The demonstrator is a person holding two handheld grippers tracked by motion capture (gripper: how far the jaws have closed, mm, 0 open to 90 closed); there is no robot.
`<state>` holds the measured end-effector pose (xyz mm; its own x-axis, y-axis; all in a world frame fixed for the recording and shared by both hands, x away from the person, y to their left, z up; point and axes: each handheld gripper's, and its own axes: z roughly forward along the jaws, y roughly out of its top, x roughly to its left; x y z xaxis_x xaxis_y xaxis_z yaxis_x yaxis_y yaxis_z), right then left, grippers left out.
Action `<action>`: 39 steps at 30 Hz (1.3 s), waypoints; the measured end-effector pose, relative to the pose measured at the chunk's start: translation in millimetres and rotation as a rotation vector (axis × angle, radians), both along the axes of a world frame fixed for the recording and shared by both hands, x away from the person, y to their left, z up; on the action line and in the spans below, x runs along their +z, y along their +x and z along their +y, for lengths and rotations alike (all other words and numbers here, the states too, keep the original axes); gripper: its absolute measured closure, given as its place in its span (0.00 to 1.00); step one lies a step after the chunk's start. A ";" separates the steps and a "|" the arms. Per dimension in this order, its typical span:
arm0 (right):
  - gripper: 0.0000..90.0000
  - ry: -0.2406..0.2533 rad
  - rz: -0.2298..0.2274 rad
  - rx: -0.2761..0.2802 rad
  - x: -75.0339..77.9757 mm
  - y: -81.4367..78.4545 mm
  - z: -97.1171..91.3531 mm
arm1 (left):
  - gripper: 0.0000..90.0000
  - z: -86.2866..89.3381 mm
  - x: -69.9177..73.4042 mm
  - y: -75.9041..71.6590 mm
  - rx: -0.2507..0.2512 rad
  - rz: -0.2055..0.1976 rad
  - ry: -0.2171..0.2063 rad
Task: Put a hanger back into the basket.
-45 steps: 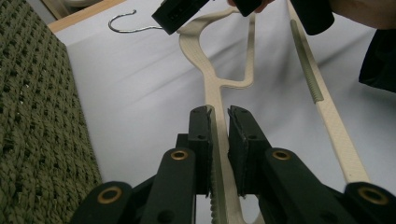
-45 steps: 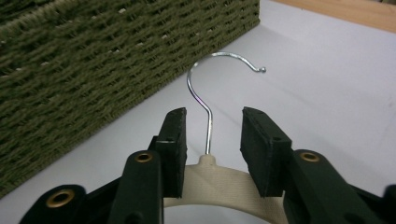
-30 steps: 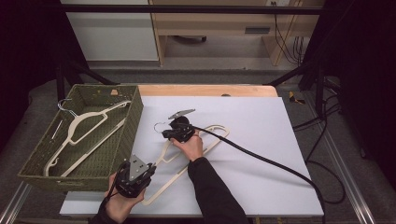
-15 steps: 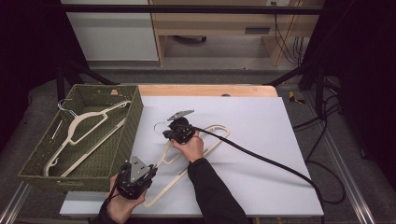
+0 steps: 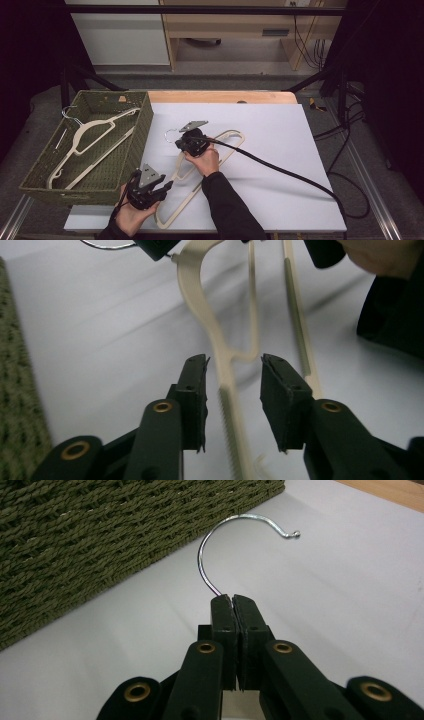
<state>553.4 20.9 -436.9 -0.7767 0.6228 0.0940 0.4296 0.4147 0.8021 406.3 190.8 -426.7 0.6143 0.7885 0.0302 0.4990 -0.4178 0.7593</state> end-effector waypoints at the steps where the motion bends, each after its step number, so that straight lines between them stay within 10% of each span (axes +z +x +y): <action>1: 1.00 -0.001 0.001 -0.009 -0.7 -0.9 0.1 | 0.66 0.6 -0.6 5.3 0.004 0.017 -0.018; 9: 1.00 0.025 -0.017 -0.004 -2.7 -3.9 -4.8 | 0.54 -9.9 -17.5 45.9 -0.001 0.078 -0.074; 21: 0.99 0.030 -0.040 0.014 4.4 -11.3 -9.3 | 0.82 -12.3 -30.0 69.3 -0.006 0.228 -0.226; 28: 0.98 0.078 -0.056 0.025 14.9 -18.7 -21.6 | 0.86 -15.9 -21.2 59.1 0.015 0.208 -0.275; 39: 0.66 0.179 -0.148 0.040 44.7 -64.9 -80.6 | 0.96 -32.3 5.7 31.9 -0.068 0.118 -0.286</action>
